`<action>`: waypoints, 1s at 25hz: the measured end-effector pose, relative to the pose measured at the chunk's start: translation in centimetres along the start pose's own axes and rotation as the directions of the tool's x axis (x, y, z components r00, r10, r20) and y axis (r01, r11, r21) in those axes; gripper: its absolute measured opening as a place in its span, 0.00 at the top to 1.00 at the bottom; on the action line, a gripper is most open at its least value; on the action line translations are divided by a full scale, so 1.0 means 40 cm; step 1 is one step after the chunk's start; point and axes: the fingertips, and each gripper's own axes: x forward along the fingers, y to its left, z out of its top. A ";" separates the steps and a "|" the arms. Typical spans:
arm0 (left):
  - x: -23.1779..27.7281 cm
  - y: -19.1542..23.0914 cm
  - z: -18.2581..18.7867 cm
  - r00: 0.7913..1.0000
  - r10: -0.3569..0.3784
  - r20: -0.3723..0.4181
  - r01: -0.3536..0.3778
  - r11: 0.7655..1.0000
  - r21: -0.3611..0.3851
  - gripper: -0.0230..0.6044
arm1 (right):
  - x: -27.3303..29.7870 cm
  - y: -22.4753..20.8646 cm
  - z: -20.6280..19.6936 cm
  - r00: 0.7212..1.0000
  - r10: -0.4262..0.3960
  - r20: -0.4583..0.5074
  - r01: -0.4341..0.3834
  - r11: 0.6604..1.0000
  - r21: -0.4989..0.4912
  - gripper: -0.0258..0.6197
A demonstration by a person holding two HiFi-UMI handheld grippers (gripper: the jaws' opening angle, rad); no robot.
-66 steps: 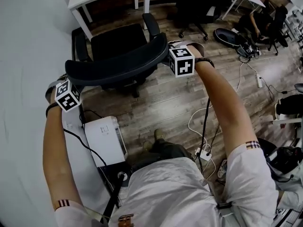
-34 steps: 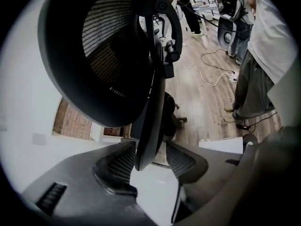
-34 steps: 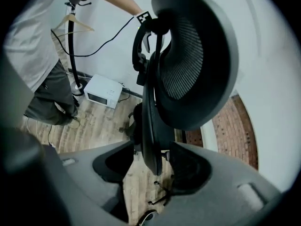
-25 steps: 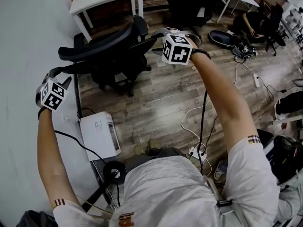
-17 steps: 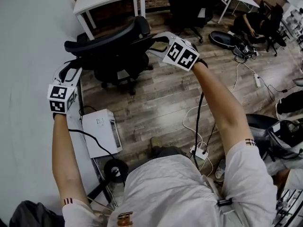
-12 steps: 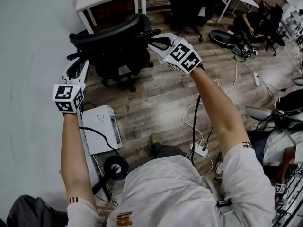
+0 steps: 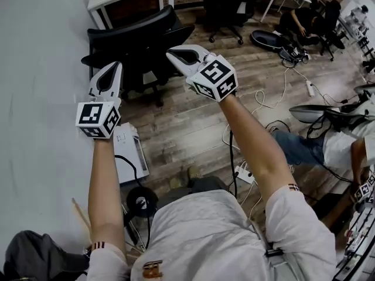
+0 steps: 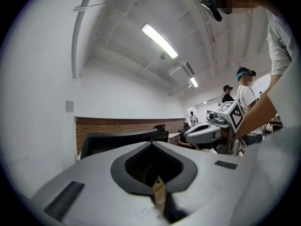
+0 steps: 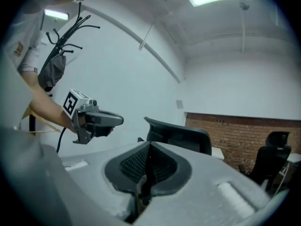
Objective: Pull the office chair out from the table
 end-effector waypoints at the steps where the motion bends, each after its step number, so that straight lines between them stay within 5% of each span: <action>1: -0.002 -0.014 0.005 1.000 -0.002 0.013 0.002 1.000 -0.010 0.96 | 0.000 0.011 0.008 1.000 0.002 0.023 -0.003 1.000 0.022 0.96; 7: 0.002 -0.100 0.046 0.997 -0.009 0.072 0.012 0.999 -0.044 0.96 | -0.021 0.060 0.042 0.992 0.035 0.119 -0.044 0.996 0.072 0.96; 25: 0.023 -0.185 0.036 0.996 -0.046 0.078 0.051 0.997 -0.059 0.96 | -0.034 0.105 0.044 0.985 0.059 0.161 -0.076 0.992 0.104 0.96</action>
